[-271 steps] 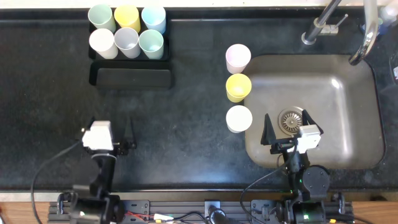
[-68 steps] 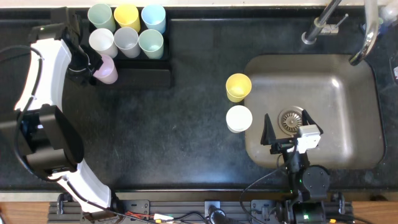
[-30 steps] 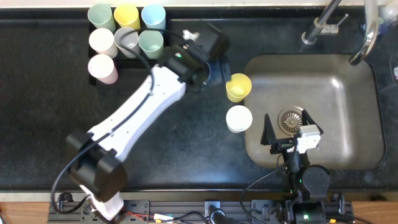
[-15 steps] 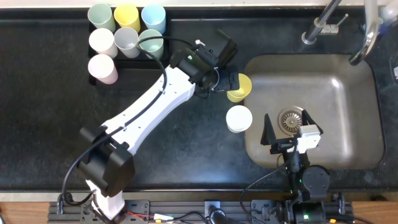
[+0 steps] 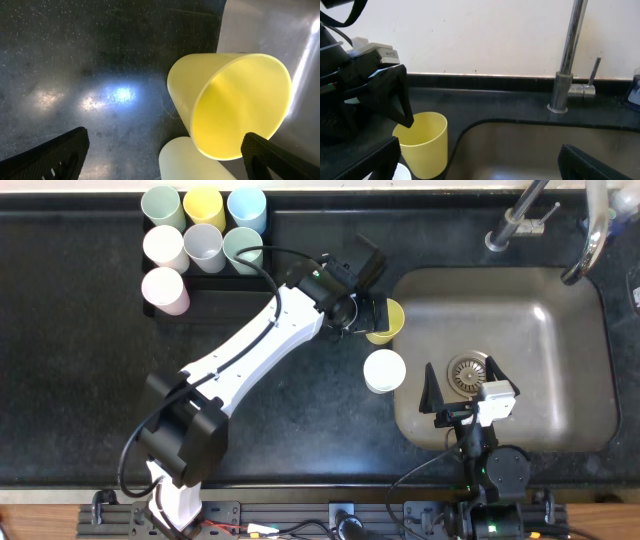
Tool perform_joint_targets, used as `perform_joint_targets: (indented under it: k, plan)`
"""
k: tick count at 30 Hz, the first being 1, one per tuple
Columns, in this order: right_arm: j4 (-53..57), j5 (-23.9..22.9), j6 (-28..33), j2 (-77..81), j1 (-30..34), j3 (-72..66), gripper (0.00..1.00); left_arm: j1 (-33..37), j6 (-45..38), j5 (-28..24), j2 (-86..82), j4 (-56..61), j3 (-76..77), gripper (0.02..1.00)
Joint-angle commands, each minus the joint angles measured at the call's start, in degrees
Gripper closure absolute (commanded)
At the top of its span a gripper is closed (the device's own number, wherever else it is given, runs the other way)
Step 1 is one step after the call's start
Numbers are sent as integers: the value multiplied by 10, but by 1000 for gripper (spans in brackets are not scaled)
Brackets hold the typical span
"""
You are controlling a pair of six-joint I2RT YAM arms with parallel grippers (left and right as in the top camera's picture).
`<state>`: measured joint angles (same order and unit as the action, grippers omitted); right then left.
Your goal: Store Cups
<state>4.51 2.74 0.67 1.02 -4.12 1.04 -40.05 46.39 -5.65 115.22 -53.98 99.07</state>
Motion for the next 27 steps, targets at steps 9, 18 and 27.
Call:
perform_joint_targets:
  k: [9,18,27]
  plan:
    - [-3,2,2,-3,3,-8,5,-2,6,-9,26,2,11,402]
    - [-3,2,2,-3,3,-8,3,-1,6,10,26,18,11,982]
    - [-3,2,2,-3,3,-8,5,50,6,52,-43,20,11,982]
